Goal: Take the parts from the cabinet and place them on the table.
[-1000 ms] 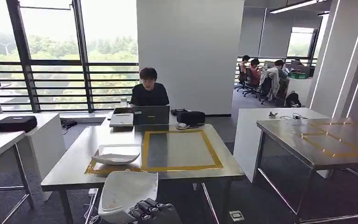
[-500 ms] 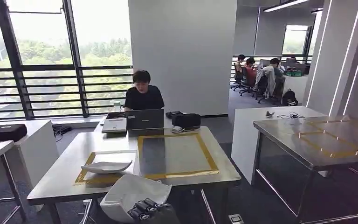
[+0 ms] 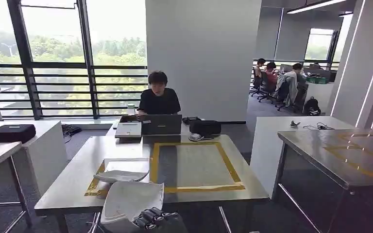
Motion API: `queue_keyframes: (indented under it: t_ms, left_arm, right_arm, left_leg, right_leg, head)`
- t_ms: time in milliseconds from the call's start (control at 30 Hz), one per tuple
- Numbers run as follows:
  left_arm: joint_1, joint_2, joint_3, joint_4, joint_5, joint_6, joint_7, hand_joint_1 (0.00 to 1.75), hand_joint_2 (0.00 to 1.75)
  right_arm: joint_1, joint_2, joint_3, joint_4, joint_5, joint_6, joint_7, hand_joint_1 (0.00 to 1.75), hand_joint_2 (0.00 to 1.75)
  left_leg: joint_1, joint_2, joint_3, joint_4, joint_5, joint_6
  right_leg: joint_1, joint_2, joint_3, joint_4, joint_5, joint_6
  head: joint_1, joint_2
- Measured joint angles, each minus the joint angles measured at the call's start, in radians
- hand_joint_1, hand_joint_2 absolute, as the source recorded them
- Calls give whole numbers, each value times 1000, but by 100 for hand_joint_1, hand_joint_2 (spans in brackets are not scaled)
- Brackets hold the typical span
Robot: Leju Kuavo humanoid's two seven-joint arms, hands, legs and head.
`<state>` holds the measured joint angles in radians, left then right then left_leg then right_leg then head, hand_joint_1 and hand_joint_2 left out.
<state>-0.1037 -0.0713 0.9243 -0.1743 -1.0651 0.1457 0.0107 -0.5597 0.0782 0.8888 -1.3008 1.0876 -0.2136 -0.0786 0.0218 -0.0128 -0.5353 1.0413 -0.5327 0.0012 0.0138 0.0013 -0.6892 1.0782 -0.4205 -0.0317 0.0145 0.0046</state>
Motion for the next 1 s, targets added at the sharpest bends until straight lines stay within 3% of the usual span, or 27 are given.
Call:
queue_keyframes:
  t_ms: [33, 67, 100, 133, 167, 200, 233, 267, 333, 367, 400, 433, 467, 500, 533, 567, 600, 667, 700, 767, 800, 833, 867, 900, 933, 967, 1000]
  left_arm:
    - [-2, -8, 1, 3, 0, 0, 0, 0, 175]
    - [-3, -6, 2, 3, 0, 0, 0, 0, 175]
    - [-4, -5, 2, 1, 0, 1, 0, 0, 175]
    - [-1, -6, 3, 1, 2, 1, -1, 0, 175]
    - [-2, -6, 3, 1, 2, 1, -1, 0, 175]
    - [-2, -5, 4, 1, 2, 1, -3, 0, 175]
    - [-4, -7, 4, 1, 3, 1, -3, 0, 175]
    - [-6, -7, 4, 1, 3, 1, -3, 0, 175]
    - [-4, -4, 5, 1, 4, 1, -3, 0, 175]
    - [-1, -3, 5, 1, 4, 1, -3, 0, 175]
    - [1, -3, 8, 1, 5, 1, -2, 0, 175]
    - [1, -1, 10, 1, 5, 2, -3, 0, 175]
    - [1, 0, 11, 1, 4, 1, -3, 0, 175]
    - [2, 1, 11, 1, 4, 2, -3, 0, 175]
    - [7, 1, 12, 2, 4, 2, -2, 0, 175]
    - [4, 1, 12, 3, 4, 1, -2, 0, 175]
    - [3, 2, 12, 2, 4, 2, -2, 0, 175]
    - [4, 1, 13, 2, 4, 2, -3, 0, 175]
    - [3, -2, 13, 2, 4, 2, -3, 0, 175]
    - [0, 1, 13, 0, 3, 2, -3, 0, 175]
    - [0, 1, 13, 0, 2, 2, -3, 0, 175]
    - [0, 2, 13, 0, 1, 2, -3, 0, 175]
    - [0, 2, 13, 0, 1, 2, -3, 0, 175]
    - [1, 2, 13, 0, 1, 2, -2, 0, 175]
    - [1, 1, 13, 0, 0, 2, -2, 0, 175]
    - [0, 1, 13, 0, 0, 2, -2, 0, 175]
    - [0, 1, 13, 0, -1, 2, -2, 0, 175]
  right_arm:
    - [1, -1, 0, 0, 0, -1, 0, 175, 175]
    - [0, -2, 1, 0, 0, 1, 0, 175, 175]
    - [0, -2, 1, 0, 0, 1, 1, 175, 175]
    - [-1, -2, 1, -1, -1, 1, 0, 175, 175]
    - [-2, -1, 2, -2, 0, 0, 0, 175, 175]
    - [0, 1, 2, -4, 0, 1, 2, 175, 175]
    - [-4, 2, 2, -4, 0, 1, 0, 175, 175]
    - [-4, 3, 2, -4, 0, 2, -1, 175, 175]
    - [1, 3, 2, -4, 0, 3, 0, 175, 175]
    - [2, 3, 2, -4, 0, 3, 0, 175, 175]
    - [3, 3, 2, -4, -1, 3, 0, 175, 175]
    - [3, 3, 2, -4, -1, 3, 0, 175, 175]
    - [2, 3, 2, -4, -1, 3, 0, 175, 175]
    - [2, 3, 2, -4, -1, 3, -1, 175, 175]
    - [2, 2, 2, -3, -1, 3, -1, 175, 175]
    - [3, 2, 3, -3, 0, 5, -1, 175, 175]
    - [1, 2, 3, -2, -1, 6, 1, 175, 175]
    - [-2, 2, 3, -3, -2, 4, -1, 175, 175]
    - [-2, 2, 3, -3, -2, 4, 0, 175, 175]
    - [-4, 2, 3, -3, -3, 3, -1, 175, 175]
    - [-3, 2, 3, -3, -2, 3, -1, 175, 175]
    - [1, 1, 3, -3, -2, 3, -1, 175, 175]
    - [1, 1, 3, -3, -2, 3, -1, 175, 175]
    - [1, 1, 3, -3, -2, 3, -1, 175, 175]
    - [1, 0, 3, -3, -3, 3, -1, 175, 175]
    - [1, -1, 3, -3, -4, 3, -1, 175, 175]
    - [1, -1, 3, -3, -4, 3, -1, 175, 175]
  left_leg:
    - [-4, -3, 18, 3, -9, -7]
    - [-3, -7, 21, -2, -17, -15]
    - [-2, -6, 27, -18, -22, -20]
    - [-3, -6, 42, -4, -1, -31]
    - [-4, -7, 55, -3, -1, -38]
    - [-1, -3, 51, 15, -10, -38]
    - [-2, 0, 32, 65, -14, -39]
    - [-2, 1, -11, 134, -25, -44]
    - [-2, 1, -107, 247, -93, -55]
    - [-2, 2, -136, 264, -120, -56]
    - [-1, 3, -150, 247, -120, -57]
    - [-1, 4, -149, 199, -91, -56]
    - [-1, 6, -137, 129, -33, -56]
    - [-1, 9, -125, 50, 51, -53]
    - [-2, 14, -130, -9, 151, -45]
    - [-4, 18, -130, -2, 103, -30]
    - [-9, 17, -121, -1, 118, -24]
    - [-4, 15, -107, -6, 111, -10]
    - [0, 12, -96, -11, 107, -5]
    - [3, 12, -79, -14, 93, 3]
    - [3, 11, -71, -15, 84, 5]
    - [3, 11, -60, -16, 73, 4]
    - [4, 10, -47, -16, 61, 2]
    - [5, 8, -31, -16, 49, -1]
    - [6, 7, -13, -16, 36, -3]
    - [6, 7, 5, -16, 24, -5]
    - [6, 7, 22, -17, 11, -7]
  right_leg:
    - [11, 10, 4, -34, 26, -9]
    - [11, 13, 10, -41, 2, -9]
    - [13, 12, 21, -49, 3, -9]
    - [9, 13, 33, -62, 3, -12]
    - [8, 14, 59, -69, 0, -18]
    - [3, 9, 81, -80, 0, -21]
    - [3, 6, 96, -80, -6, -29]
    - [3, 6, 105, -80, -14, -32]
    - [3, 7, 122, -79, -35, -33]
    - [3, 10, 132, -79, -45, -32]
    - [2, 13, 145, -78, -56, -30]
    - [2, 13, 161, -77, -70, -28]
    - [1, 13, 178, -75, -84, -26]
    - [1, 11, 193, -73, -100, -21]
    - [6, 10, 193, -67, -116, -15]
    - [8, 15, 197, -66, -122, -11]
    - [7, 14, 193, -69, -133, -2]
    - [10, 14, 214, -67, -134, 7]
    - [7, 12, 202, -44, -130, 14]
    - [2, 8, 117, 94, -117, 28]
    - [-4, 8, 61, 166, -140, 35]
    - [-9, 7, 8, 224, -186, 41]
    - [-13, 6, -27, 247, -221, 43]
    - [-15, 5, -43, 234, -228, 46]
    - [-16, 4, -42, 190, -209, 44]
    - [-16, 4, -31, 124, -161, 39]
    - [-15, 3, -14, 45, -88, 33]
  head:
    - [-4, 0]
    - [-1, 0]
    - [-1, 0]
    - [-3, 0]
    - [-1, 0]
    - [-3, 0]
    - [-6, -2]
    - [-7, -2]
    - [-7, -2]
    - [-8, -2]
    - [-9, -2]
    - [-9, -2]
    - [-10, -2]
    - [-10, -2]
    - [-10, -2]
    - [-12, -3]
    - [-7, -3]
    - [-8, -3]
    - [-7, -2]
    - [-6, -2]
    - [-3, -2]
    - [-3, -2]
    - [-2, -2]
    - [-2, -2]
    - [-1, -2]
    - [-1, -2]
    - [0, -2]
